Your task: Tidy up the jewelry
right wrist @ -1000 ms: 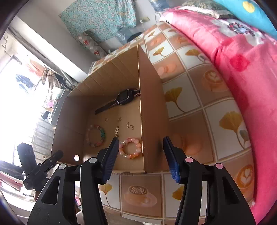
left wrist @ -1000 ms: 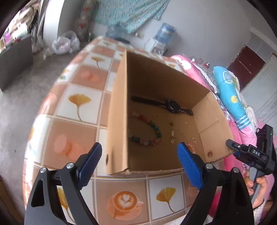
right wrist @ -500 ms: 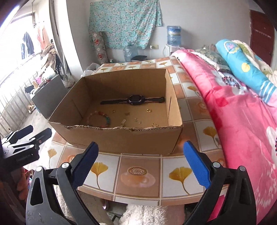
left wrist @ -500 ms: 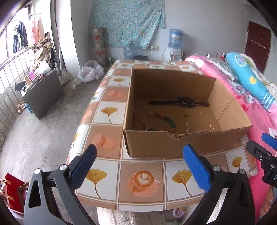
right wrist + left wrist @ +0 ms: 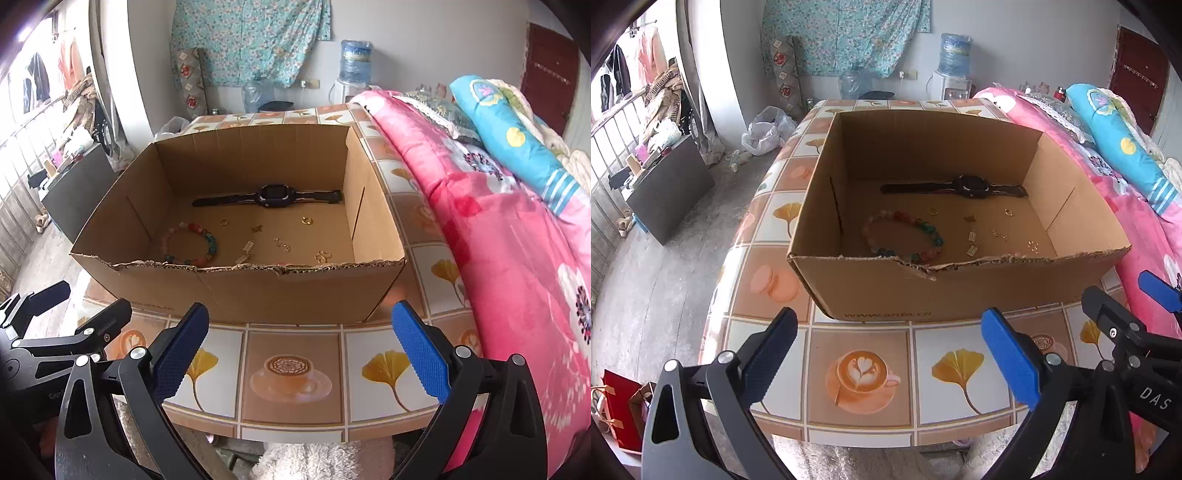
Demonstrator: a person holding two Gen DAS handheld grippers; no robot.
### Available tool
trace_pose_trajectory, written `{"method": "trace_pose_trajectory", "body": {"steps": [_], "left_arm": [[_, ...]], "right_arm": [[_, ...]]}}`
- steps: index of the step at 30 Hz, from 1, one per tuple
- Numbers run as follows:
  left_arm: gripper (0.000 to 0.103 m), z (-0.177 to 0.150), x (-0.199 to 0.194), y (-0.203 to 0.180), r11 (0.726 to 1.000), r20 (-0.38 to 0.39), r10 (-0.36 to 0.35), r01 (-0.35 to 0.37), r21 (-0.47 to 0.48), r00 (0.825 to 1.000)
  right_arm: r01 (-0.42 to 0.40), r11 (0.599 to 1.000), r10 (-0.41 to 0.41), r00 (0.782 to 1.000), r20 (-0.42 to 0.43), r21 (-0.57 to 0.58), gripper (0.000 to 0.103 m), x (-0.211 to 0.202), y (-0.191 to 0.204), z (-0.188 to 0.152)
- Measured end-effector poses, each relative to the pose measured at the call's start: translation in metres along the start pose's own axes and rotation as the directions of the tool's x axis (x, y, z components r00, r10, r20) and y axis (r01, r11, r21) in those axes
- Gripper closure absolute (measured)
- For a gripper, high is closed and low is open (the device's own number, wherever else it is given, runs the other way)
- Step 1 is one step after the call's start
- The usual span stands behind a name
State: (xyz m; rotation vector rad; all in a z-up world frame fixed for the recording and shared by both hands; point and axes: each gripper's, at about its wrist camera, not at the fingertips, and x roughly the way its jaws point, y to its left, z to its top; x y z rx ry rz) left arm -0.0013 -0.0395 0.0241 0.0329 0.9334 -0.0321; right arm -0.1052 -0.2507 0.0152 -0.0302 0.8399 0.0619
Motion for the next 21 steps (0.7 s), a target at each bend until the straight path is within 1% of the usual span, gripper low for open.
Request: {"method": "trace_pose_trajectory", "body": {"steps": [3, 7, 12, 21], "left_arm": [[0.005, 0.0033, -0.0010, 0.0020, 1.000, 0.004, 0.005, -0.005, -0.013, 1.000], [0.005, 0.0041, 0.0021, 0.0014, 1.000, -0.013, 0.008, -0.008, -0.011, 1.000], [0.005, 0.0042, 0.0019, -0.0016, 0.999, -0.009, 0.036, -0.037, -0.006, 0.999], [0.005, 0.0037, 0.0033, -0.0025, 0.999, -0.021, 0.041, -0.041, -0.008, 0.999]], "right_arm": [[-0.001, 1.000, 0.001, 1.000, -0.009, 0.002, 0.008, 0.0020, 0.0004, 0.0007], [0.006, 1.000, -0.006, 1.000, -0.016, 0.007, 0.008, 0.0045, 0.0008, 0.0011], [0.010, 1.000, -0.009, 1.000, -0.028, 0.022, 0.008, 0.0062, -0.0007, 0.0009], [0.024, 1.000, -0.023, 0.999, -0.030, 0.017, 0.008, 0.0056, -0.0006, 0.0010]]}}
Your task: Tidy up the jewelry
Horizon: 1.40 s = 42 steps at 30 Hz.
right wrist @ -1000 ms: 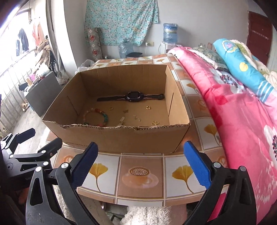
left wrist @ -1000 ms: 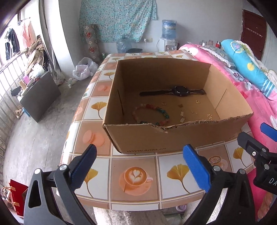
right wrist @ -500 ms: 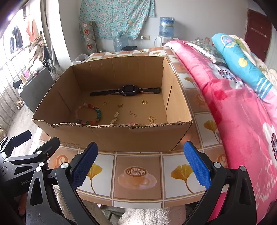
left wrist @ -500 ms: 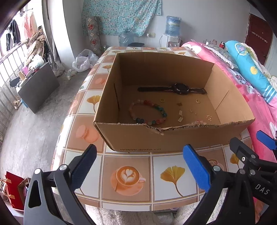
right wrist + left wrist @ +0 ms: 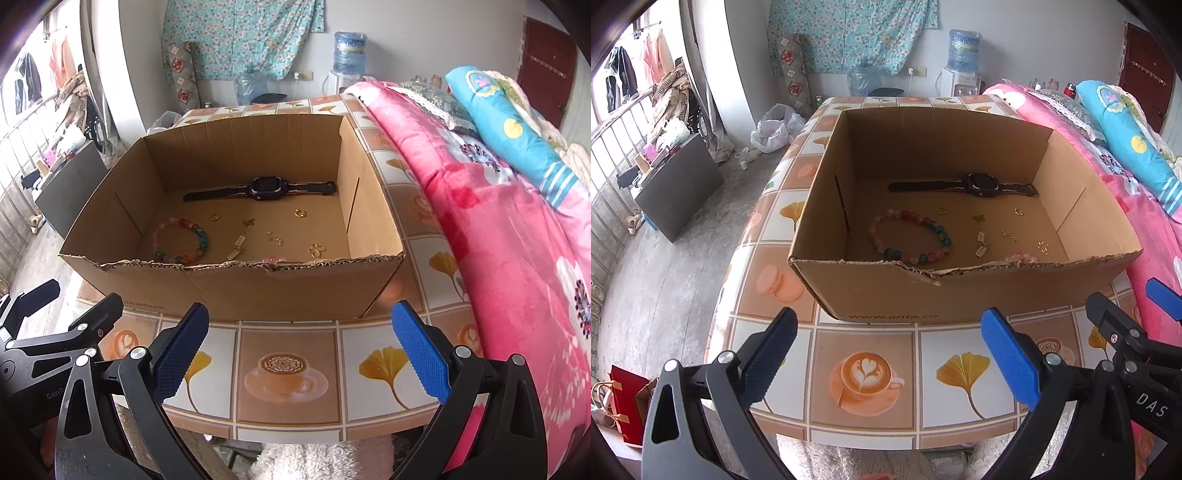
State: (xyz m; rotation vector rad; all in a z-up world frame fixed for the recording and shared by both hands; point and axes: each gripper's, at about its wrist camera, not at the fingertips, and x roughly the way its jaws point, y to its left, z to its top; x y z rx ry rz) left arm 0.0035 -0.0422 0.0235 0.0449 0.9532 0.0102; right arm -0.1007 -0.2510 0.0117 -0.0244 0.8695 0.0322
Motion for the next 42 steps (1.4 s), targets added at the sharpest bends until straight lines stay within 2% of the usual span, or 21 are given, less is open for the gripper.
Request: {"method": "trace_pose_trajectory", "body": {"steps": [42], "left_arm": [[0.005, 0.003, 0.002, 0.001, 1.000, -0.019, -0.007, 0.007, -0.012, 1.000]], "right_arm": [[0.001, 1.000, -0.001, 1.000, -0.008, -0.025, 0.008, 0.004, -0.013, 0.004]]}}
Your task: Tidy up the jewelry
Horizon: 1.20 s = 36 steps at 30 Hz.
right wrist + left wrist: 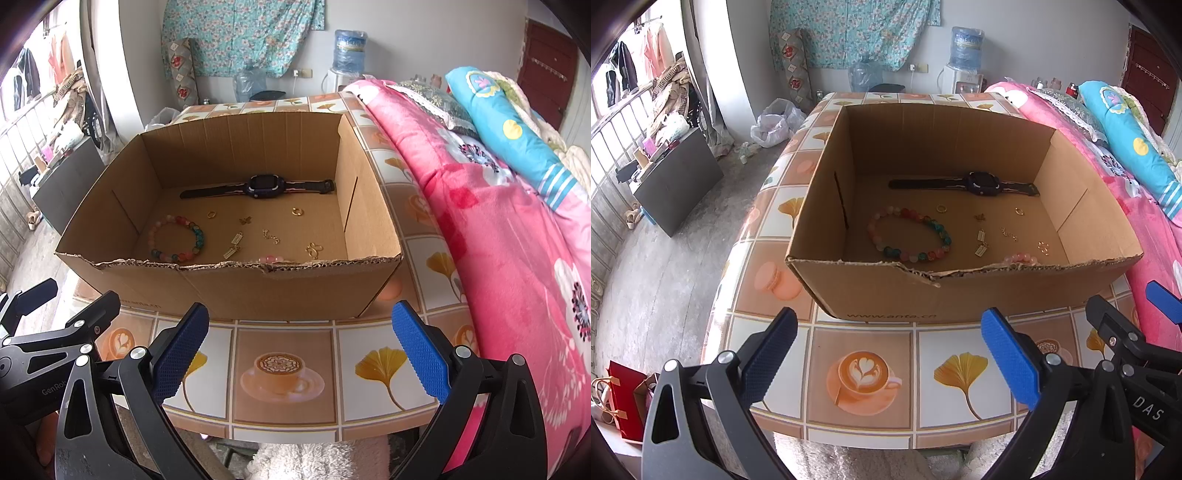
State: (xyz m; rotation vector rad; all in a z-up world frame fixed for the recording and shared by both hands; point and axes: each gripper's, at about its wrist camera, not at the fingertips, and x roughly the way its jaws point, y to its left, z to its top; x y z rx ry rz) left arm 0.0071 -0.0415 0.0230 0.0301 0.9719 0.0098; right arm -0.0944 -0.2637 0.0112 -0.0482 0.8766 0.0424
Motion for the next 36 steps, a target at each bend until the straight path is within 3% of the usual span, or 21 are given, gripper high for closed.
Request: {"method": "trace_pose_trajectory", "body": {"steps": [36], "left_arm": [[0.005, -0.0032, 0.0019, -0.0036, 1.000, -0.009, -0.003, 0.003, -0.004, 1.000]], "right_arm": [[0.001, 1.000, -0.001, 1.000, -0.006, -0.001, 0.008, 0.0030, -0.0037, 0.0006]]}}
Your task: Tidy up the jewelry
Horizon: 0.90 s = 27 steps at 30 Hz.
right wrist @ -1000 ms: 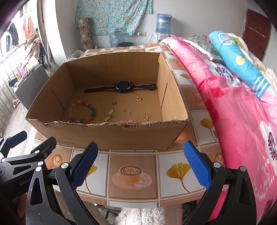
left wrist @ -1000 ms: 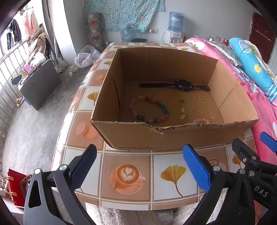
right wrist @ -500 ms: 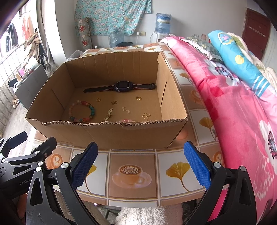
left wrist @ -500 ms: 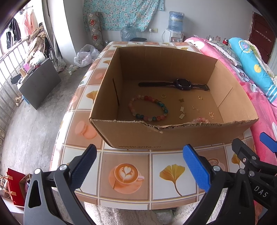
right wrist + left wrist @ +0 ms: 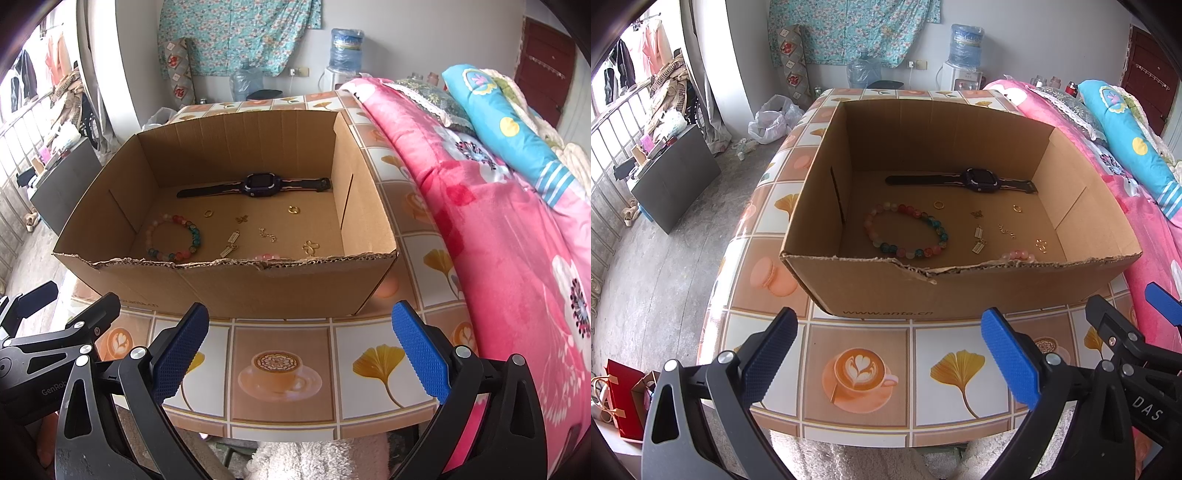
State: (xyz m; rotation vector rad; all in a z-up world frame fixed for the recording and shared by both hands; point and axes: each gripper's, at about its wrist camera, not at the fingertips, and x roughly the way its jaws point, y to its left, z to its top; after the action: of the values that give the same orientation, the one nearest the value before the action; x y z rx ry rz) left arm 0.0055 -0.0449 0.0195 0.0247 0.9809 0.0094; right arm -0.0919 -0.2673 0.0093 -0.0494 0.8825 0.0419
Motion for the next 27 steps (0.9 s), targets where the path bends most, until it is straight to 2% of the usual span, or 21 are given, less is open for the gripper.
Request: {"method": "trace_pose_trajectory", "body": {"steps": [27], "left_arm": [[0.005, -0.0011, 0.0002, -0.0011, 1.000, -0.005, -0.004, 0.004, -0.001, 1.000]], "right_arm": [[0.000, 1.000, 0.000, 1.000, -0.002, 0.001, 0.008, -0.0004, -0.0028, -0.0009]]}}
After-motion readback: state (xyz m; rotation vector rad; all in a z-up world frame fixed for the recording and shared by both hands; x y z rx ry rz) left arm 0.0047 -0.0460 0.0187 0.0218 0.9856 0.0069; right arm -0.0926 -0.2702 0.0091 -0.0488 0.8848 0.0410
